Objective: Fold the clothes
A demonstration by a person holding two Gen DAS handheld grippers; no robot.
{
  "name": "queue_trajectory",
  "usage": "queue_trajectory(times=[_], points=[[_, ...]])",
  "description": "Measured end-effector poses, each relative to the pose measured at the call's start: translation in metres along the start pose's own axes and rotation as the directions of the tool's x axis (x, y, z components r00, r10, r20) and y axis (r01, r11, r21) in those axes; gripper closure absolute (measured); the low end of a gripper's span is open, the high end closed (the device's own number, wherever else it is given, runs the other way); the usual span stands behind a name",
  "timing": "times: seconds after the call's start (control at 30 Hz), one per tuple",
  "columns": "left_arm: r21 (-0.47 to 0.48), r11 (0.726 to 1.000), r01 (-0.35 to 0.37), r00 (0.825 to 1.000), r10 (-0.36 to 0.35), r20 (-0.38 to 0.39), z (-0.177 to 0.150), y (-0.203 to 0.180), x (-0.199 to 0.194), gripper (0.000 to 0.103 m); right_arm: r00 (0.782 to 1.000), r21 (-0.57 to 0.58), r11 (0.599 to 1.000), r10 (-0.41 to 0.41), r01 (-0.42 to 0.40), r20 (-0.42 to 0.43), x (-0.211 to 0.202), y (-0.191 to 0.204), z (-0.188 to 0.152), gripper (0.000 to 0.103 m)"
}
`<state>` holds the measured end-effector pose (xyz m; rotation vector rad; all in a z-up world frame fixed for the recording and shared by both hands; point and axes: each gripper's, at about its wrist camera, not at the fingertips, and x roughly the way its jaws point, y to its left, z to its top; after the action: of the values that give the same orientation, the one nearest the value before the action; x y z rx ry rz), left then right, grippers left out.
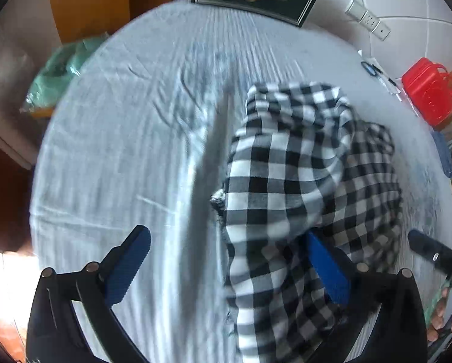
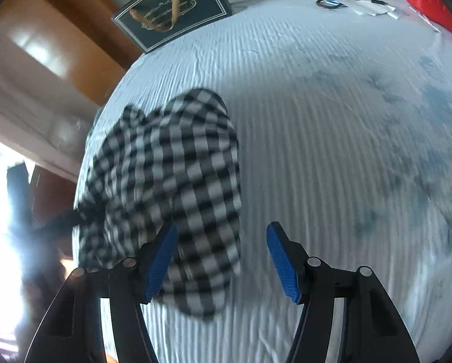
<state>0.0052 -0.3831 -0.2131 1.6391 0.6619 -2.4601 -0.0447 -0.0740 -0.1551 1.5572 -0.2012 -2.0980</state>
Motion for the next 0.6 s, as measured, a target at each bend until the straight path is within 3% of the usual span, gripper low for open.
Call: queue_trajectory(times=[0.1,0.23,0.27,0.33,0.4,0.6], points=[[-0.010,0.999,0.035,0.999,-0.035,0.003,-0.001,0.000,0.012,0.000,1.000,0.017,1.000,0.012,-0.011,-0.013,0.019,0.007,0.016,0.041],[0.032,0.999,0.021,1.000,-0.022,0.011,-0.002,-0.007,0.015,0.000,0.999,0.027,1.000,0.017,-0.015,-0.040,0.050,0.019,0.035,0.041],[0.027,0.999,0.032,0.999,-0.032,0.003,-0.002,-0.008,0.014,0.005,0.999,0.027,1.000,0.014,-0.013,-0.047,0.057,0.022,0.037,0.041],[0.018,0.996,0.086,0.996,-0.086,-0.014,-0.004,-0.013,0.008,0.050,0.999,0.015,1.000,-0.004,0.005,-0.042,0.061,0.026,0.037,0.045],[0.011,0.992,0.126,0.992,-0.126,-0.024,-0.006,-0.017,0.005,0.051,0.999,0.009,1.000,-0.014,0.015,-0.040,0.061,0.027,0.036,0.047],[0.017,0.991,0.133,0.991,-0.133,-0.016,-0.007,-0.016,0.010,0.051,0.999,-0.049,0.999,-0.026,0.024,-0.045,0.069,0.028,0.040,0.047]])
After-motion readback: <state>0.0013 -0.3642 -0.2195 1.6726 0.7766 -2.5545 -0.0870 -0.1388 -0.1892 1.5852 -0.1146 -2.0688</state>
